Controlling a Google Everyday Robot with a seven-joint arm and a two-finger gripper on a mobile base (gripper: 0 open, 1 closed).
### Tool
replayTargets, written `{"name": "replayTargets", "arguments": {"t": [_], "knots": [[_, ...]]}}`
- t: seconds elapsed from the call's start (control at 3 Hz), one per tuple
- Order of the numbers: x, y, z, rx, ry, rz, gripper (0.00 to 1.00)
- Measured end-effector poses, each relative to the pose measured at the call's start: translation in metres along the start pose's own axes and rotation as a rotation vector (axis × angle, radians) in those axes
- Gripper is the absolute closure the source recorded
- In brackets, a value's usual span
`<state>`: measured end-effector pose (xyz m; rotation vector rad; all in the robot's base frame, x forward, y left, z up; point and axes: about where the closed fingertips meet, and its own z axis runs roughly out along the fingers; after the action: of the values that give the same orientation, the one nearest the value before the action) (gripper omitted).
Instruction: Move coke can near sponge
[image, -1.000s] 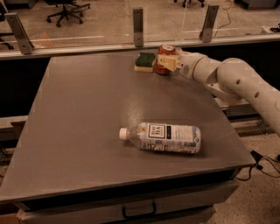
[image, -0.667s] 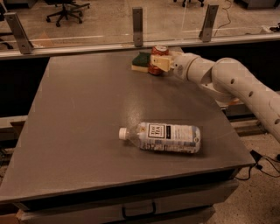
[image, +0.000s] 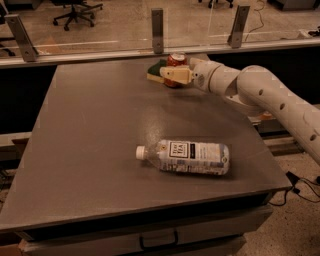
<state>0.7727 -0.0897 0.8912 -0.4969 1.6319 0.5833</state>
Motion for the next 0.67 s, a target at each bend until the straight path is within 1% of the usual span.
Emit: {"name": "replayTargets", "arguments": {"t": [0.33, 0.67], "knots": [[0.000, 0.000, 0.000, 0.000, 0.000, 0.000, 0.00], [-0.011, -0.032, -0.018, 0.042, -0.034, -0.039, 0.00]]}}
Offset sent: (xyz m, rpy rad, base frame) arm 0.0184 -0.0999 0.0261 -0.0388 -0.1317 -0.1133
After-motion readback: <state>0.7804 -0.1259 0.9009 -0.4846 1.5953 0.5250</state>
